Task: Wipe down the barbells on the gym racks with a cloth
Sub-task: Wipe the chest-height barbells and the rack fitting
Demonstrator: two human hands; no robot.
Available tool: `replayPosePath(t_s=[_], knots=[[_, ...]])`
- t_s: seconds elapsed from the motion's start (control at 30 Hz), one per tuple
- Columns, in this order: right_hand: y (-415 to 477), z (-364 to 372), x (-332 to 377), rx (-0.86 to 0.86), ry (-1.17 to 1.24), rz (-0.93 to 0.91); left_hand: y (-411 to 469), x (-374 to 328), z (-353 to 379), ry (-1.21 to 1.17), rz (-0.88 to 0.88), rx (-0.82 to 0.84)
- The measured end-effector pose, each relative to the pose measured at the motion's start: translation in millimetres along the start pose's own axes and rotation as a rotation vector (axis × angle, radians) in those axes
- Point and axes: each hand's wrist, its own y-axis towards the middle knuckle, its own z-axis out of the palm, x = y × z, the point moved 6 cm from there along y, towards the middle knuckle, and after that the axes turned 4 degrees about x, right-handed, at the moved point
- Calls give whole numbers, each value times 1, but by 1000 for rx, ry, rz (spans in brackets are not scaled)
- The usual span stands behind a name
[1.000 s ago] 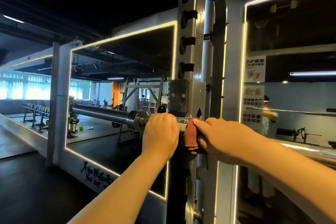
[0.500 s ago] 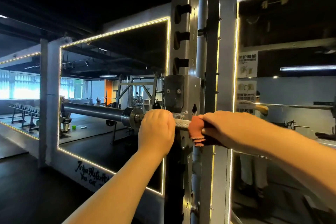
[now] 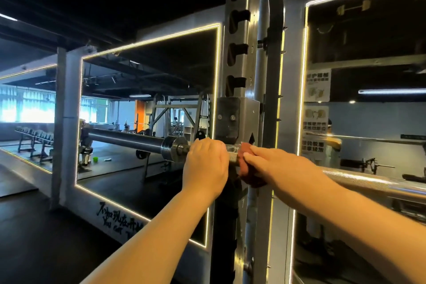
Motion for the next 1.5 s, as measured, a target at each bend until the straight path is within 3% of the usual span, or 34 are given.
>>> replayPosePath(t_s=[0.07, 0.17, 0.27, 0.37, 0.43, 0.53, 0.6, 0.7, 0.83, 0.93, 1.0, 1.23, 1.5], knots=[[-4, -3, -21, -73, 171, 31, -8, -2, -9, -187, -17, 45], [7, -7, -39, -127, 643, 83, -32, -23, -24, -536, -6, 108], [12, -45, -1, -460, 925, 44, -47, -51, -25, -650, 59, 117], [34, -55, 33, -291, 1259, -11, -35, -31, -39, -819, -97, -86], [42, -65, 39, -192, 1169, -41, -29, -3, -53, -744, -166, -196], [41, -70, 29, -280, 728, 16, -20, 49, -64, -478, -277, -294], [45, -59, 28, -253, 534, 38, -12, 69, -56, -323, -312, -203], [57, -35, 31, -156, 437, 43, -12, 78, -22, -486, -345, 30], [70, -10, 30, -83, 349, -6, -27, 85, -3, -318, -243, 39], [72, -7, 32, -54, 388, 14, -16, 83, -12, -79, -174, -19], [76, -6, 30, -21, 434, 40, 4, 74, -19, 21, -104, 39], [76, -5, 27, -31, 479, 42, 28, 69, -25, -566, -255, 284], [69, -13, 4, -401, 867, 171, 51, 15, -28, -472, 80, 551]])
